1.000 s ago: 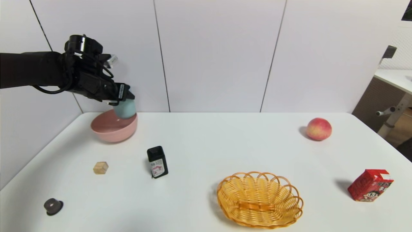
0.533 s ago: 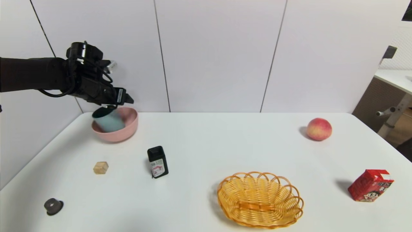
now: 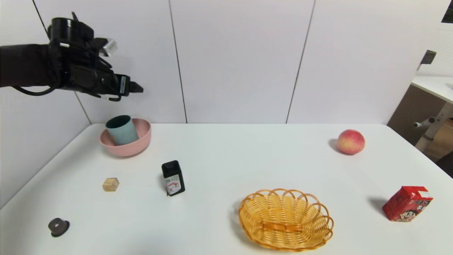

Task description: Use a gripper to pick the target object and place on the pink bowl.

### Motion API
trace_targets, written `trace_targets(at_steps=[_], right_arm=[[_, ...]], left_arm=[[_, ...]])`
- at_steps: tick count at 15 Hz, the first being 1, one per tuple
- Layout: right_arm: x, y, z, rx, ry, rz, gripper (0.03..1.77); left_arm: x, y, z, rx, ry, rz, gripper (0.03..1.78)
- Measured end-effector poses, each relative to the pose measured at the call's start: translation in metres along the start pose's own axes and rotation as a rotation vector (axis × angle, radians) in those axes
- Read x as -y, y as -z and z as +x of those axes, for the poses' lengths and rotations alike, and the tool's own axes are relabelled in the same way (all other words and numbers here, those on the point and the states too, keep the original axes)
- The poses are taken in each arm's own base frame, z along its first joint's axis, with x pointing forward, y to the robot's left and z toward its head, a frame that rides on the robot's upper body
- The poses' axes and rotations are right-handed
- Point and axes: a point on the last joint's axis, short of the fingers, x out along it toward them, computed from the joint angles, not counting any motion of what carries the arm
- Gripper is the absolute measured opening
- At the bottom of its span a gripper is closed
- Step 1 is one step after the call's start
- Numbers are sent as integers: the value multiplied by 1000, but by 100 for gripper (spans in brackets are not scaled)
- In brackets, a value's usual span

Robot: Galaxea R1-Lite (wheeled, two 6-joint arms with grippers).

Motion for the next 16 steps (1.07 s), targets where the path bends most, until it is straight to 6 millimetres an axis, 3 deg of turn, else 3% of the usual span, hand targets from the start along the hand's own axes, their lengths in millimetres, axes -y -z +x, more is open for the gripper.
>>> trace_targets(at_steps=[3,5,8,16], right_arm=[[0,0,0,0,0,0,171],[0,0,0,0,0,0,171],[0,0,0,0,0,0,171],[0,0,0,0,0,0,171]], left_arm=[[-1,-26,-64,131,-19,4,164],[2,-22,-103,154,-17,6,166],[11,24,-148,95,-2,6,167],[32,199,-255,58,19,7,169]])
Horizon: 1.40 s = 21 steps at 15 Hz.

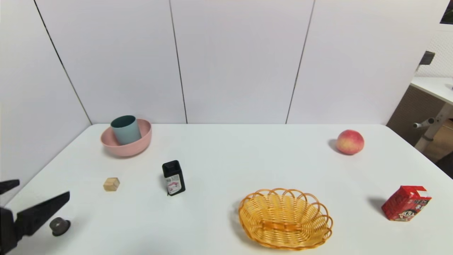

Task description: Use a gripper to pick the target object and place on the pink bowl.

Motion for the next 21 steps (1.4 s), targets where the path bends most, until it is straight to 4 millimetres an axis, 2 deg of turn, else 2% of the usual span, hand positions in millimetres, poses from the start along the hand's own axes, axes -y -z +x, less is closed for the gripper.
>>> trace_targets(at_steps=[3,5,8,12,21], right_arm=[[0,0,0,0,0,0,171],[0,0,0,0,-1,0,171],[0,0,0,0,1,0,171],[0,0,0,0,0,0,171],[0,0,0,-1,-5,-11,171]], left_arm=[[7,59,-25,80,-7,2,169],[11,98,-28,132,-18,1,169],[14,129,-35,234,-54,-4,169],[17,146,-42,289,-73,-73,169],[17,148,-44,321,-82,-116,169]])
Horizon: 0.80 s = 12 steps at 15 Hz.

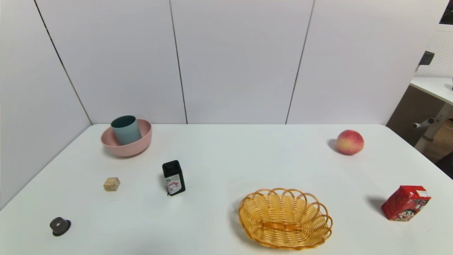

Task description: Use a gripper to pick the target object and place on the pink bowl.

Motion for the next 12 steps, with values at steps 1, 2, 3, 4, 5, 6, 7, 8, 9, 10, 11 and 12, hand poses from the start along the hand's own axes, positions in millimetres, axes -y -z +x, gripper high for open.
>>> trace_targets(at_steps=[1,2,3,4,5,6,7,8,9,10,11,12], right_arm=[[0,0,0,1,3,2,171],[0,0,0,2,4,7,171],[0,0,0,1,4,7,171],[0,0,0,1,6,10,171],[0,0,0,1,5,11,171],[0,0,0,1,5,12,171],[0,0,0,1,5,12,171],[0,0,0,1,5,13,171],[0,0,0,1,4,13,171],[0,0,0,1,4,13,171],[0,0,0,1,4,13,171],[0,0,0,0,5,13,171]], left_arm=[[0,0,0,0,0,0,169],[0,0,0,0,-1,0,169],[0,0,0,0,0,0,169],[0,0,0,0,0,0,169],[0,0,0,0,0,-1,169],[0,0,0,0,0,-1,169],[0,0,0,0,0,-1,169],[0,0,0,0,0,-2,169],[0,0,0,0,0,-1,169],[0,0,0,0,0,-1,169],[0,0,0,0,0,-2,169],[0,0,0,0,-1,-2,169]])
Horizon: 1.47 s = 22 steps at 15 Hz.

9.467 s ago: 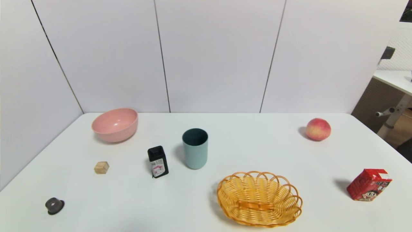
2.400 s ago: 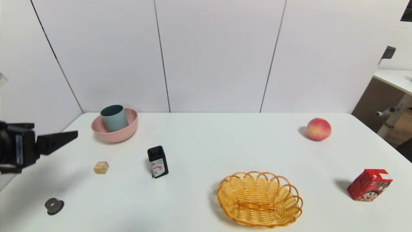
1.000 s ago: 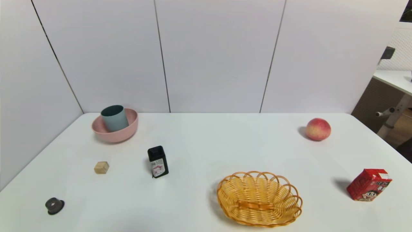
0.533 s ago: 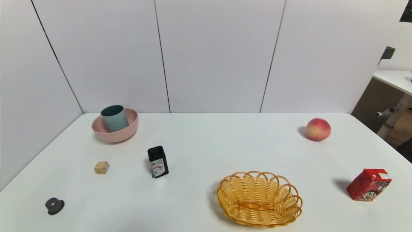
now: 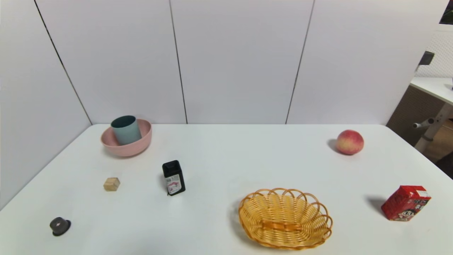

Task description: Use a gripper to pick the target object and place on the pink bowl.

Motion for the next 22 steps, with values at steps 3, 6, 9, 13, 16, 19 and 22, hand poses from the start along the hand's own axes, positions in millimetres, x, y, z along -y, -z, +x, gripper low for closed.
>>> trace_targets(at_steps=[3,6,9,13,16,19,22], right_arm=[[0,0,0,0,0,0,171],[0,0,0,0,0,0,171],[0,0,0,0,0,0,171],[0,0,0,0,-1,0,171],[0,0,0,0,0,0,171],[0,0,0,0,0,0,171],[0,0,0,0,0,0,171]], left_arm=[[0,0,0,0,0,0,169],[0,0,0,0,1,0,169],[0,0,0,0,0,0,169],[0,0,0,0,0,0,169],[0,0,0,0,1,0,169],[0,0,0,0,0,0,169],[0,0,0,0,0,0,169]])
